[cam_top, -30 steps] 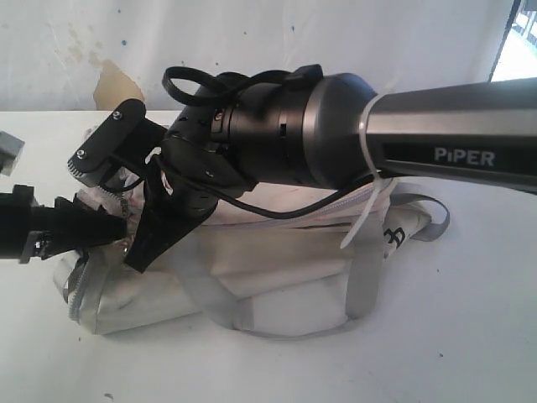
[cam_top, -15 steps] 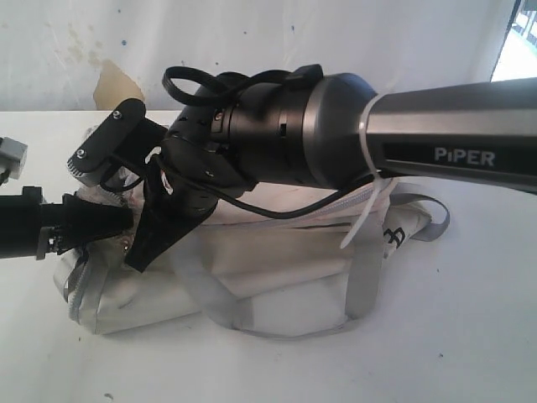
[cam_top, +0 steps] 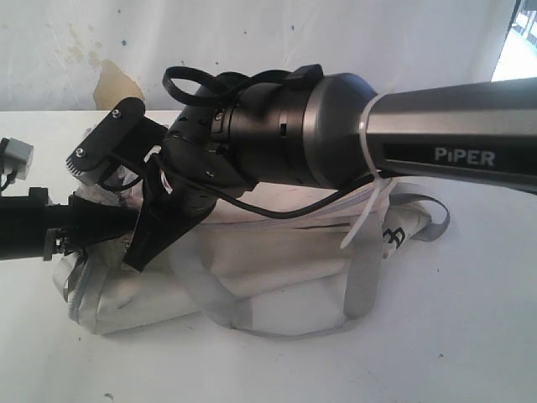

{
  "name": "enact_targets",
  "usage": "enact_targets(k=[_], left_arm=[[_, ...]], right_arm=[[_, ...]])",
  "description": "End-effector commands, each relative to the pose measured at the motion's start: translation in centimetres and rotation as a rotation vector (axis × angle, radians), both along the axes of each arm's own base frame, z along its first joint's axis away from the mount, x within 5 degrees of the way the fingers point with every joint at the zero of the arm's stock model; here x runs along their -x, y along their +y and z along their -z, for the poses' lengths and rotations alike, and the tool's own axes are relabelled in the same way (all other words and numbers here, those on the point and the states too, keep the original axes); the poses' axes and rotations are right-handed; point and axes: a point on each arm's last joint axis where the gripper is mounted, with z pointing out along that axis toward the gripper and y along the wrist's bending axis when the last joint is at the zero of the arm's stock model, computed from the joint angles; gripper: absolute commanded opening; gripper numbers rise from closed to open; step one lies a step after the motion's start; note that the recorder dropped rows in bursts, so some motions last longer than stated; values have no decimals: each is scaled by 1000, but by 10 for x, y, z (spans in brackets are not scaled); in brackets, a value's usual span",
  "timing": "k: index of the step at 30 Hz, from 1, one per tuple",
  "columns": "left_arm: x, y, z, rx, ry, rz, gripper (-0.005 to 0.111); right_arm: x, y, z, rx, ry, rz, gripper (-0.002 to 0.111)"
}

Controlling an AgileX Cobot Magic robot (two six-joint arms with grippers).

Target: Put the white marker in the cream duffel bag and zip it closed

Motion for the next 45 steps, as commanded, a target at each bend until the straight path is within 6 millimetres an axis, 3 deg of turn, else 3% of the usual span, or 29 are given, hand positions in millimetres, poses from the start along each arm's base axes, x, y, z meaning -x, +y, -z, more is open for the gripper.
enact_targets(k=[1,3,11,18,26,37,45], left_arm=[[1,-12,1,-30,-7,36,50],[0,-13,2,-42,-7,32,44],[0,-11,4,-41,70,-3,0],[1,-1,-5,92,121,-15,0],[4,13,-17,196,411,-130,0],[18,11,-44,200,500,-131,0],[23,10,-67,230,439,-151,0]], right_arm=[[0,0,-7,-39,-11,2,0],[0,-1,-6,-34,-9,4,0],[0,-1,-6,-32,-8,5,0],[0,-1,-6,-28,-6,6,0],[0,-2,-6,-25,-4,8,0],[0,-1,-6,-23,-10,5,0],[0,-2,-6,-21,-11,5,0]])
